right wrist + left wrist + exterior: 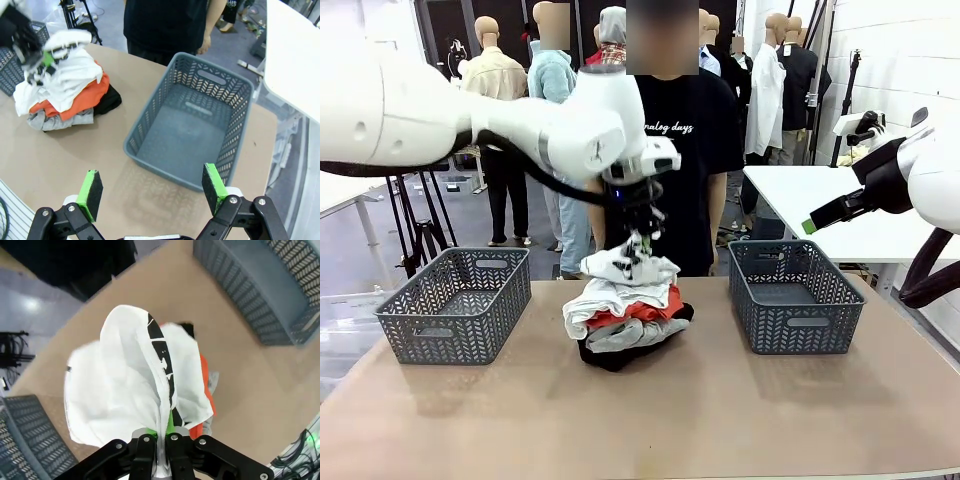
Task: Sort the tops and bottoms.
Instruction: Lift clothes from the center of the table with your left hand.
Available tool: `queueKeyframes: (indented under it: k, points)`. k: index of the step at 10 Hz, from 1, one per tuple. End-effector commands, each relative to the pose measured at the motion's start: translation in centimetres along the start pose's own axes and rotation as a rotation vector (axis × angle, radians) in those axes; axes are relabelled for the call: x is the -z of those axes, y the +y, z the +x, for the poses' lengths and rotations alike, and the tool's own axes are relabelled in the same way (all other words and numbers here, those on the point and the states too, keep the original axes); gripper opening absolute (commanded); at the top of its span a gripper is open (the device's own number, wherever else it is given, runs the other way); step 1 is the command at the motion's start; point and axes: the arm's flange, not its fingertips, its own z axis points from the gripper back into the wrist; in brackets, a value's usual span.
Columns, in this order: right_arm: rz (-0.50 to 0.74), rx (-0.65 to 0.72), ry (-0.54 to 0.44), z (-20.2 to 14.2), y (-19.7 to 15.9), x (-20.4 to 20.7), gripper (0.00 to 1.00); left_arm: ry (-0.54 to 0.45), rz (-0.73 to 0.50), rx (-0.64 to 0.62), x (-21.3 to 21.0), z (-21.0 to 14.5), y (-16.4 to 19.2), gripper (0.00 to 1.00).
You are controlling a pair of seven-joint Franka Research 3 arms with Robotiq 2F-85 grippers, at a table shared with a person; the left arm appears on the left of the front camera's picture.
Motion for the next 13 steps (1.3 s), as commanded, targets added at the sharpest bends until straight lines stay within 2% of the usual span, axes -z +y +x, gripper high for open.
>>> queueKeyframes:
  k: [1, 3, 5, 6, 7, 11, 12, 13]
  points:
    - [0.014, 0.006, -0.002, -0.1, -0.1, 0.2, 1.00, -0.025, -0.031, 0.009, -4.0, 2.9, 2.8, 0.00]
    - [0.014, 0.006, -0.002, -0.1, -0.1, 0.2, 1.00, -0.070, -0.028, 0.023, -8.3, 4.5, 4.6, 0.00]
    - [0.014, 0.006, -0.002, -0.1, -0.1, 0.2, 1.00, -0.220, -0.009, 0.004, -13.7, 6.0, 6.1, 0.00]
    - [0.014, 0.006, -0.002, -0.1, -0.1, 0.2, 1.00, -0.267, 0.028, 0.043, -16.2, 6.2, 6.2, 0.00]
    - [0.014, 0.006, -0.002, -0.1, -0.1, 0.2, 1.00, -0.154, 0.004, -0.004, -11.9, 4.7, 5.6, 0.00]
    - [0.014, 0.006, -0.002, -0.1, -0.1, 0.2, 1.00, -0.164, 0.006, 0.006, -12.3, 4.9, 5.7, 0.00]
    - [0.014, 0.006, -0.002, -0.1, -0.1, 0.2, 1.00, -0.222, 0.029, 0.003, -15.3, 5.4, 6.7, 0.00]
    - [0.014, 0.006, -0.002, -0.1, -0.1, 0.2, 1.00, -0.282, 0.070, 0.065, -19.6, 5.8, 8.5, 0.00]
